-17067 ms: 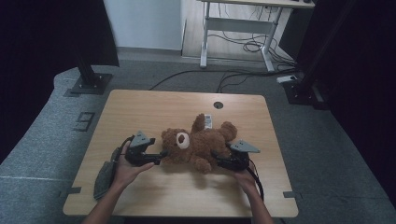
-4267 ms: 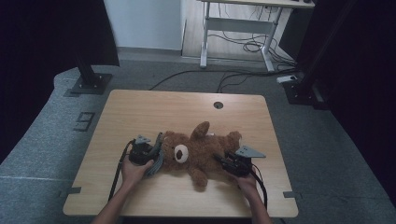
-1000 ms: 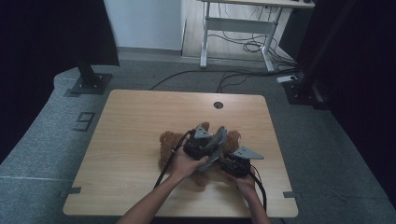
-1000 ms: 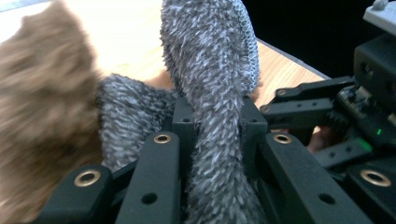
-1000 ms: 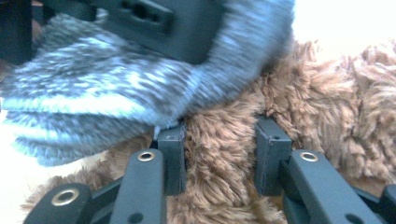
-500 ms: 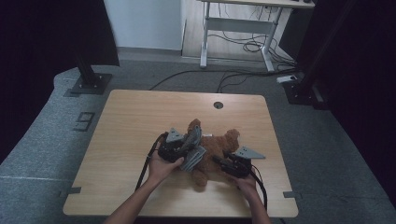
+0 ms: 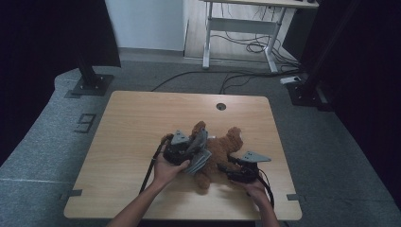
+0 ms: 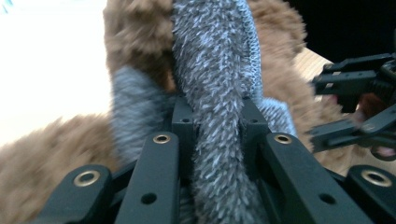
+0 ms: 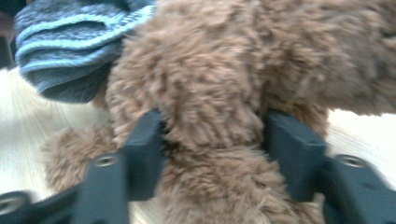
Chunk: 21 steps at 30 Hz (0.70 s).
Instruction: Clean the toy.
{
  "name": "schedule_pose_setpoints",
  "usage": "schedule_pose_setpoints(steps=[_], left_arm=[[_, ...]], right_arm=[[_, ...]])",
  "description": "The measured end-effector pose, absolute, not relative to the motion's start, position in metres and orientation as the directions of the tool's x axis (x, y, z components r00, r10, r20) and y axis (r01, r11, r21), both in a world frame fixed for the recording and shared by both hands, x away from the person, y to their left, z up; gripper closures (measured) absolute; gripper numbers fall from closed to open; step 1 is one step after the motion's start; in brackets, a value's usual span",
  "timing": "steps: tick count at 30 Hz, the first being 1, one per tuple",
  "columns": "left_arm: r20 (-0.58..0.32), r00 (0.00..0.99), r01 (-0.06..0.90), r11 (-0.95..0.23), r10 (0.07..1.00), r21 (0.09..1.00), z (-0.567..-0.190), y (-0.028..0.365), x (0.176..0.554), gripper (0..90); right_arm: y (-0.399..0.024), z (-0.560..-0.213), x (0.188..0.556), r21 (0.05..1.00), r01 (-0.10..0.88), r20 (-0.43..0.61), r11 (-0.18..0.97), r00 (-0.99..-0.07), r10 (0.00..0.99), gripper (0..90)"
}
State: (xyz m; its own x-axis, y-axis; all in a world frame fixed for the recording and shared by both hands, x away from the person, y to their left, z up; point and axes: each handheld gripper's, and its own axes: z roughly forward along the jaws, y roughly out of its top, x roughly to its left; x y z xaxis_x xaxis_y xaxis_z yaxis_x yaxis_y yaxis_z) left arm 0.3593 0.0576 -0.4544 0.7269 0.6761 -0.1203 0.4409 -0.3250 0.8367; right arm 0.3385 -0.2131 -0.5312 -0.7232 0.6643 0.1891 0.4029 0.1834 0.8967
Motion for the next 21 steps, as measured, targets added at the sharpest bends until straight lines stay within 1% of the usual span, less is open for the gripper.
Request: schedule_pose_setpoints(steps=[1, 3, 4, 5, 7, 9, 12, 14, 15, 18, 21], left_arm=[[-0.125, 0.737, 0.433, -0.321, 0.664, 0.842, -0.45, 0.051, 0.358, 73.6], [-0.118, 0.761, 0.41, -0.331, 0.639, 0.85, -0.442, 0.034, 0.354, 73.6], [-0.101, 0.781, 0.387, -0.35, 0.616, 0.853, -0.435, 0.017, 0.351, 73.6], [-0.101, 0.781, 0.387, -0.35, 0.616, 0.853, -0.435, 0.017, 0.351, 73.6], [-0.072, 0.797, 0.364, -0.382, 0.6, 0.85, -0.431, -0.007, 0.35, 73.6], [-0.063, 0.804, 0.364, -0.406, 0.591, 0.838, -0.431, -0.023, 0.354, 73.6], [-0.029, 0.789, 0.38, -0.45, 0.613, 0.808, -0.439, -0.042, 0.365, 73.6], [-0.059, 0.776, 0.414, -0.437, 0.628, 0.799, -0.447, -0.041, 0.374, 73.8], [-0.091, 0.766, 0.433, -0.406, 0.636, 0.805, -0.451, -0.034, 0.378, 73.9], [-0.111, 0.759, 0.441, -0.382, 0.641, 0.812, -0.452, -0.024, 0.378, 74.0], [-0.099, 0.759, 0.43, -0.381, 0.643, 0.818, -0.449, -0.016, 0.374, 74.0]], right_arm=[[-0.211, -0.53, 0.337, 0.9, 0.387, 0.165, 0.199, -0.728, 0.665, 51.9], [-0.211, -0.53, 0.337, 0.902, 0.378, 0.154, 0.21, -0.734, 0.661, 56.9], [-0.212, -0.53, 0.336, 0.904, 0.371, 0.149, 0.213, -0.739, 0.657, 60.9], [-0.212, -0.53, 0.336, 0.904, 0.371, 0.149, 0.213, -0.739, 0.657, 60.9], [-0.213, -0.53, 0.336, 0.905, 0.364, 0.142, 0.218, -0.744, 0.653, 62.9], [-0.213, -0.531, 0.335, 0.906, 0.364, 0.144, 0.215, -0.743, 0.654, 63.9], [-0.213, -0.531, 0.334, 0.905, 0.368, 0.145, 0.216, -0.742, 0.654, 65.2], [-0.214, -0.532, 0.334, 0.904, 0.37, 0.148, 0.216, -0.743, 0.653, 66.6], [-0.214, -0.532, 0.334, 0.903, 0.372, 0.15, 0.214, -0.742, 0.654, 66.8], [-0.214, -0.533, 0.334, 0.903, 0.374, 0.154, 0.211, -0.741, 0.654, 67.3], [-0.213, -0.534, 0.335, 0.902, 0.373, 0.151, 0.218, -0.744, 0.651, 67.9]])
